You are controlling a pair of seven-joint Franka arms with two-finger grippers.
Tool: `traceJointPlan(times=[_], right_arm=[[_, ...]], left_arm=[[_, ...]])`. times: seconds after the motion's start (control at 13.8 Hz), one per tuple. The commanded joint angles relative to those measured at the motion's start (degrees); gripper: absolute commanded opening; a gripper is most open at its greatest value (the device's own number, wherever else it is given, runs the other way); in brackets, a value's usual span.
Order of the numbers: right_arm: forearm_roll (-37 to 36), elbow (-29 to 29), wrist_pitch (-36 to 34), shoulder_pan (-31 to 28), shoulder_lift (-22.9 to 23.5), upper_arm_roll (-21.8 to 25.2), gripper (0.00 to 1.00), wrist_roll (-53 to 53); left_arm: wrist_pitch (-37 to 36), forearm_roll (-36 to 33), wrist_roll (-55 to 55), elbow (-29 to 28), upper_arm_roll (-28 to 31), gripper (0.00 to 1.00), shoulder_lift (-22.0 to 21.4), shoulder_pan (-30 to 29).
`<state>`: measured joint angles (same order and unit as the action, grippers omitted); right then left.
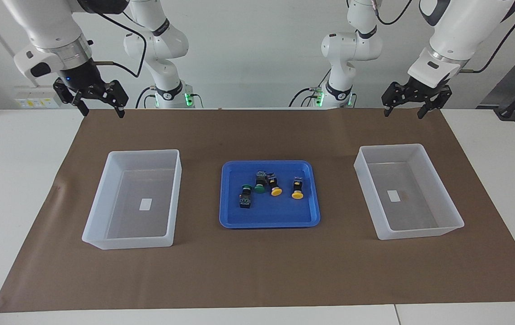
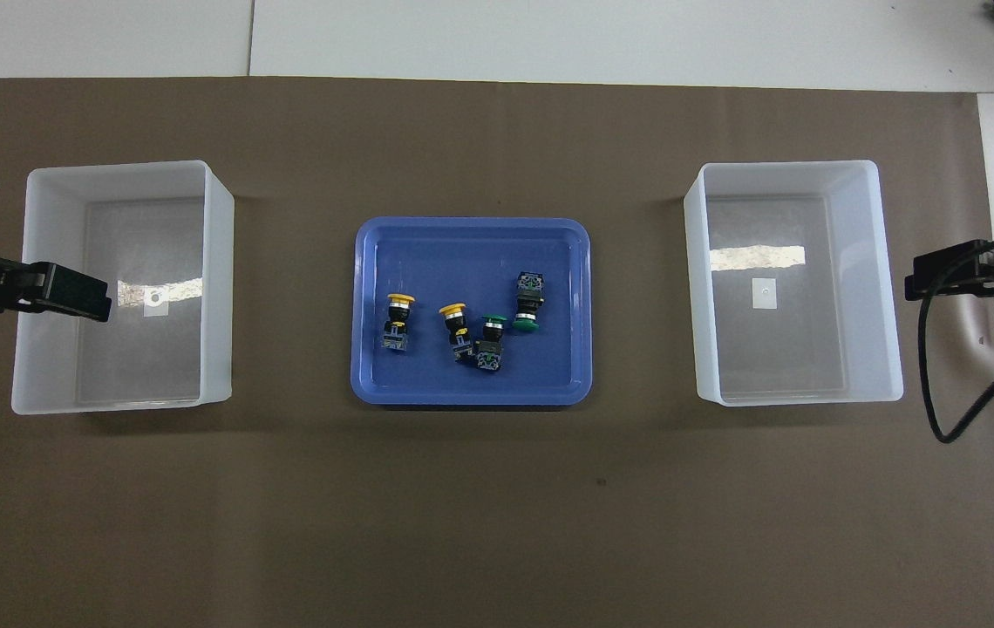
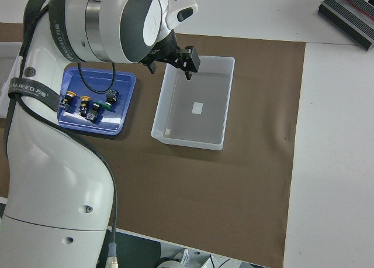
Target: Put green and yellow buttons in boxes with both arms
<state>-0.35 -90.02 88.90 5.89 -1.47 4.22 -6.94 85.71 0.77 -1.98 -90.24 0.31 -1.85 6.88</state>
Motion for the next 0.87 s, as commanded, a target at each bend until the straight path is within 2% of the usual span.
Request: traceJointPlan(times=[0.0, 0.15, 0.58, 0.8], right_arm=[[-0.2, -2.4, 4.6, 4.2, 0.8, -0.1, 1.0, -4.7], [-0.2, -3.8, 8.2, 7.2, 3.0, -0.1, 1.0, -8.1], [-0.3, -4.4, 25.1, 18.6, 16.3, -0.2, 1.0, -26.4], [0.0, -7.4, 34.3, 22.8, 19.7, -0.3, 1.0, -30.2]], left_arm=[[-0.5, -0.1, 0.0, -0.8, 0.0, 1.0, -1.0, -0.1], [-0.5, -0.1, 0.0, -0.8, 0.0, 1.0, -1.0, -0.1], [-0.5, -0.1, 0.0, -0.8, 0.0, 1.0, -1.0, -0.1], [-0.5, -0.1, 0.0, -0.8, 0.0, 1.0, -1.0, -0.1]])
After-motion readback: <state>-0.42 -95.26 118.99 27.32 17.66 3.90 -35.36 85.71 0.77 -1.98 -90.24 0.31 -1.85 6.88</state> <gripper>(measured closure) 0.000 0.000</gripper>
